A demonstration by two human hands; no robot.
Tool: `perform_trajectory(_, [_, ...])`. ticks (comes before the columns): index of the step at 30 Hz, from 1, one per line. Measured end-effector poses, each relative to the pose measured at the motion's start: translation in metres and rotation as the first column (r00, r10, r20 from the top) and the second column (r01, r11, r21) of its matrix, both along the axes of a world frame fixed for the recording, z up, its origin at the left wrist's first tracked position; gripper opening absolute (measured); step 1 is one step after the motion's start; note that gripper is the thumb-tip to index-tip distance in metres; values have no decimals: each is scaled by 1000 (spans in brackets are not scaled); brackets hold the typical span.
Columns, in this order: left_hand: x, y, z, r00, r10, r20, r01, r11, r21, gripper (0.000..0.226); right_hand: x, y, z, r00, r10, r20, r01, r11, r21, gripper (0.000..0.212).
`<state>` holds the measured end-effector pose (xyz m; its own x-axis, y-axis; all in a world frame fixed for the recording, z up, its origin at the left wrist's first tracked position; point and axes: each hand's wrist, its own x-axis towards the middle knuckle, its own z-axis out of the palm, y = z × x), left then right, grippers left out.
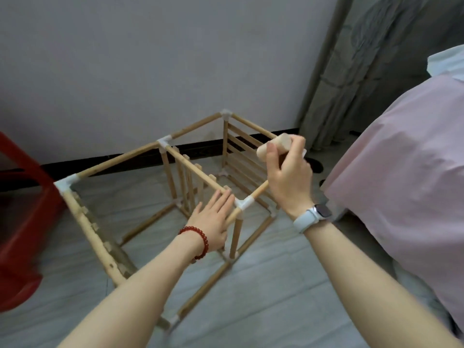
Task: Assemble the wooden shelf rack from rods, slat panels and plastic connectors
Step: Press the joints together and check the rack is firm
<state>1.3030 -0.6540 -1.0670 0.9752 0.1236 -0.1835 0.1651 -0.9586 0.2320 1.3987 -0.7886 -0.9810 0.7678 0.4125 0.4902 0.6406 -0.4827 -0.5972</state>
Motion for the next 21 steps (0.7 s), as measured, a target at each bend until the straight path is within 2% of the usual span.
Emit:
perform_trajectory(1, [-6, 8, 0, 1000, 6, -1, -6, 1000, 3, 83, -13, 3, -19, 998, 47, -49, -56, 977, -203, 34])
perform_trajectory(2, [-12, 16, -1, 1000, 20, -7, -20, 1000, -5, 84, -24, 6, -39, 990, 111, -92, -140, 889, -436, 29])
perform_trajectory(3, [-17, 21, -2, 999, 32, -15, -33, 999, -16, 85, -29, 7, -51, 983, 147, -109, -183, 805, -564, 25])
perform_trajectory(4, [-21, 25, -4, 999, 41, -16, -41, 999, -19, 86, -27, 9, -49, 979, 175, -102, -202, 801, -564, 22])
perform_trajectory(5, [-25, 30, -4, 999, 53, -6, -53, 999, -13, 86, -20, 16, -38, 979, 185, -82, -202, 855, -477, 20])
perform_trajectory(7, [-26, 33, -3, 998, 58, -9, -58, 998, -37, 85, -14, 26, -4, 992, 127, -10, -127, 976, -177, 21])
perform_trajectory(8, [-26, 33, -3, 998, 64, -3, -64, 996, -54, 85, -12, 31, 6, 996, 90, 20, -90, 996, 8, 20])
perform_trajectory(9, [-26, 34, -3, 997, 70, 9, -69, 996, -63, 84, -11, 34, 6, 996, 91, 18, -92, 990, 106, 20])
perform_trajectory(10, [-26, 34, -3, 997, 77, 18, -76, 995, -67, 85, -18, 35, -1, 992, 122, -35, -121, 992, 41, 20])
perform_trajectory(11, [-27, 34, -3, 996, 91, 12, -90, 993, -75, 85, -30, 36, -18, 981, 160, -114, -178, 969, -170, 20])
perform_trajectory(12, [-28, 33, -3, 994, 108, 1, -107, 991, -82, 86, -40, 35, -38, 970, 177, -168, -232, 883, -409, 22])
perform_trajectory(13, [-29, 33, -6, 993, 120, -5, -120, 989, -87, 86, -44, 32, -51, 969, 180, -168, -245, 790, -563, 23])
perform_trajectory(14, [-30, 34, -7, 991, 131, 4, -130, 988, -88, 86, -38, 33, -52, 975, 184, -127, -222, 760, -611, 25])
perform_trajectory(15, [-29, 35, -6, 991, 137, 9, -136, 986, -96, 86, -29, 36, -44, 979, 183, -87, -199, 788, -583, 26])
perform_trajectory(16, [-29, 35, -6, 991, 132, 2, -131, 986, -106, 86, -23, 37, -32, 983, 167, -73, -182, 858, -481, 26])
perform_trajectory(18, [-27, 37, -8, 991, 132, 8, -130, 986, -108, 87, -14, 40, -8, 992, 128, -14, -129, 980, -150, 28])
perform_trajectory(19, [-27, 36, -8, 991, 134, 10, -133, 985, -112, 87, -11, 38, -7, 994, 108, -1, -108, 994, 20, 26])
perform_trajectory(20, [-27, 36, -7, 991, 131, 15, -128, 985, -117, 88, -13, 35, -12, 994, 103, -29, -102, 993, 55, 23])
perform_trajectory(21, [-27, 37, -6, 991, 132, 20, -129, 985, -117, 88, -21, 33, -24, 989, 116, -87, -122, 990, -68, 21])
